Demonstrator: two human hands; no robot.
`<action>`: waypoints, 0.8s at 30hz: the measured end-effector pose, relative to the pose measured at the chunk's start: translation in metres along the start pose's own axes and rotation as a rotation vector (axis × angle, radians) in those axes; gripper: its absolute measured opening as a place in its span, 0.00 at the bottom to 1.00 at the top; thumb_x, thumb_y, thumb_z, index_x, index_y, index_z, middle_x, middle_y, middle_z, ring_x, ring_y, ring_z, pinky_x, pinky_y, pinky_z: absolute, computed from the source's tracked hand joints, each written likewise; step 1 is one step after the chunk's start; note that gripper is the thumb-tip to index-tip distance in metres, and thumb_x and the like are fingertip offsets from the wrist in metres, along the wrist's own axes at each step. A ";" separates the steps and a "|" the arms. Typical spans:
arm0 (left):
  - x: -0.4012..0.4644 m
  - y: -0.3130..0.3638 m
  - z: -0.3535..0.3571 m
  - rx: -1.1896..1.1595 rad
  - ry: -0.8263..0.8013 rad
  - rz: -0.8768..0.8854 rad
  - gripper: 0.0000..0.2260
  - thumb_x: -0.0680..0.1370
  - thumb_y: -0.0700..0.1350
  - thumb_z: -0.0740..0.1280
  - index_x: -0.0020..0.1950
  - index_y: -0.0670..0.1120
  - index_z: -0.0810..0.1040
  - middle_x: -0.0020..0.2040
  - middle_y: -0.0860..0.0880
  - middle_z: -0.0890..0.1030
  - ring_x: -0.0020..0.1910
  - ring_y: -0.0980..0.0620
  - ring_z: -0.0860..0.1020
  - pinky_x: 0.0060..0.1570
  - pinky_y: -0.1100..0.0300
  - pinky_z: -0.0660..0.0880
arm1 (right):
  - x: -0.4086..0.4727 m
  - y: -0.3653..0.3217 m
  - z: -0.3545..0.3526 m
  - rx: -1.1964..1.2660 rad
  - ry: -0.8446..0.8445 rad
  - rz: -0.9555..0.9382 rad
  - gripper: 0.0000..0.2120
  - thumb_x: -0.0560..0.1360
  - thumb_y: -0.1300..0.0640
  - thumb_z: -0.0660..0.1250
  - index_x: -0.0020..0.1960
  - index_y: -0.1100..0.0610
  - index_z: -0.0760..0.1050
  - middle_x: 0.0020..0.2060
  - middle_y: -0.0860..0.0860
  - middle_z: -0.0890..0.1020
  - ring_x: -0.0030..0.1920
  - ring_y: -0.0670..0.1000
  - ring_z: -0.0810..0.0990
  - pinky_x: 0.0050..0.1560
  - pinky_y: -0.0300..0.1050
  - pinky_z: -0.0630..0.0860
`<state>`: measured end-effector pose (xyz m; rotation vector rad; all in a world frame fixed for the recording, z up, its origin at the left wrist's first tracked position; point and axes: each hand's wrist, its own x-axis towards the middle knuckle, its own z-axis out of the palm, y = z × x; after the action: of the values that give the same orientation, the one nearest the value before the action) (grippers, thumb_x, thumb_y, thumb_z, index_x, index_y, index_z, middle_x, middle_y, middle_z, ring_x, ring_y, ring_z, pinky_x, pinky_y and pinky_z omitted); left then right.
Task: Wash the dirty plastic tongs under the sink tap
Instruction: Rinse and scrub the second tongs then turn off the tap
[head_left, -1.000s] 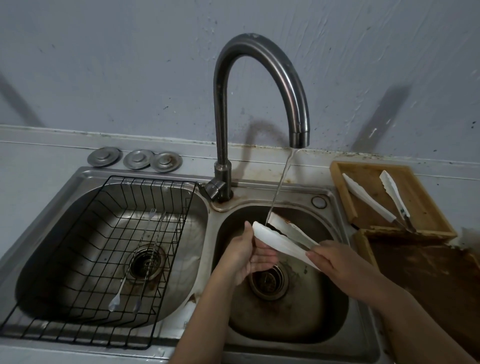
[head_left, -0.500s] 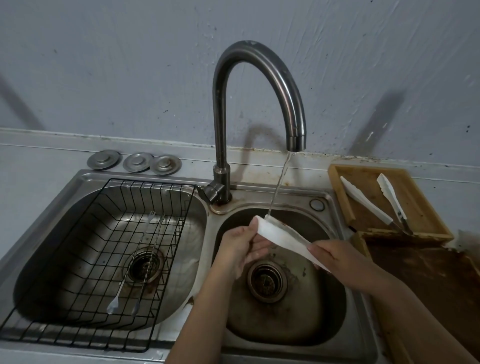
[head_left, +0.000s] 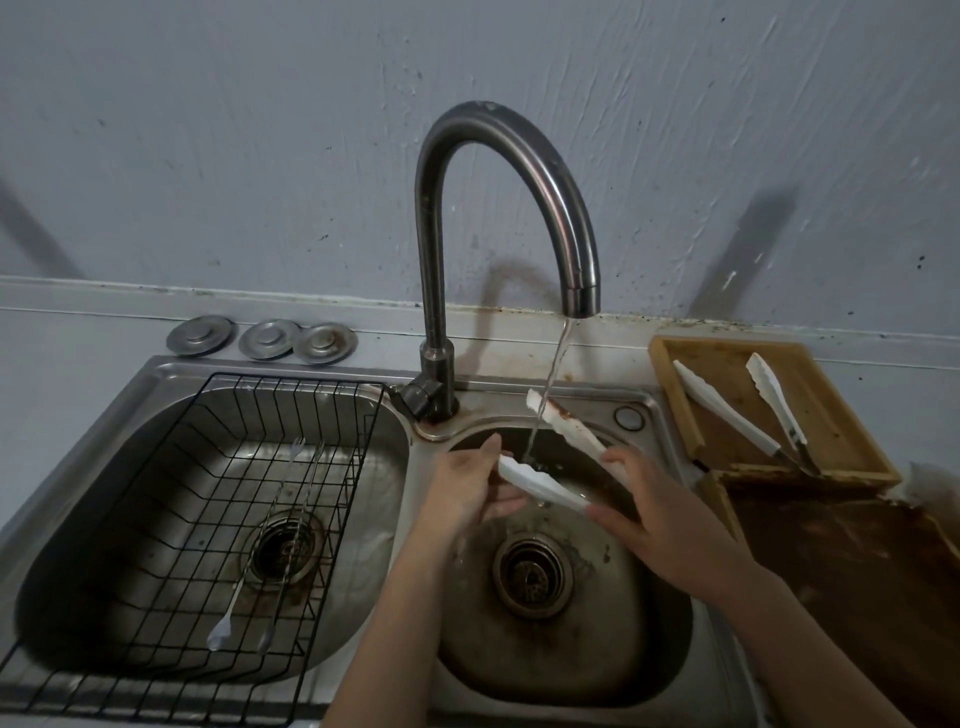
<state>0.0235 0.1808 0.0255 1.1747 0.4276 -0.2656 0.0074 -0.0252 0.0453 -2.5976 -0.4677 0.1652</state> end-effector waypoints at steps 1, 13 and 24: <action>0.000 -0.003 -0.001 -0.010 -0.039 -0.026 0.12 0.80 0.46 0.60 0.49 0.38 0.77 0.36 0.43 0.85 0.35 0.47 0.84 0.33 0.59 0.81 | -0.002 0.002 -0.001 0.037 0.051 0.019 0.25 0.73 0.43 0.63 0.67 0.47 0.61 0.55 0.39 0.67 0.53 0.41 0.73 0.50 0.40 0.75; -0.005 -0.007 0.008 -0.233 -0.188 -0.166 0.14 0.83 0.39 0.51 0.61 0.36 0.73 0.57 0.38 0.80 0.52 0.45 0.82 0.45 0.56 0.82 | -0.004 0.018 -0.006 0.189 0.404 0.190 0.04 0.76 0.52 0.61 0.44 0.52 0.71 0.37 0.50 0.76 0.34 0.50 0.77 0.33 0.47 0.77; 0.001 -0.009 0.018 0.217 0.088 0.197 0.11 0.80 0.36 0.59 0.54 0.40 0.80 0.42 0.49 0.84 0.45 0.53 0.82 0.48 0.59 0.78 | -0.002 0.008 -0.001 0.416 0.398 0.183 0.08 0.73 0.61 0.66 0.38 0.53 0.70 0.33 0.51 0.74 0.32 0.49 0.73 0.32 0.44 0.68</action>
<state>0.0238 0.1610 0.0237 1.4350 0.3626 -0.0911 0.0086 -0.0333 0.0424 -2.1822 -0.0429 -0.1766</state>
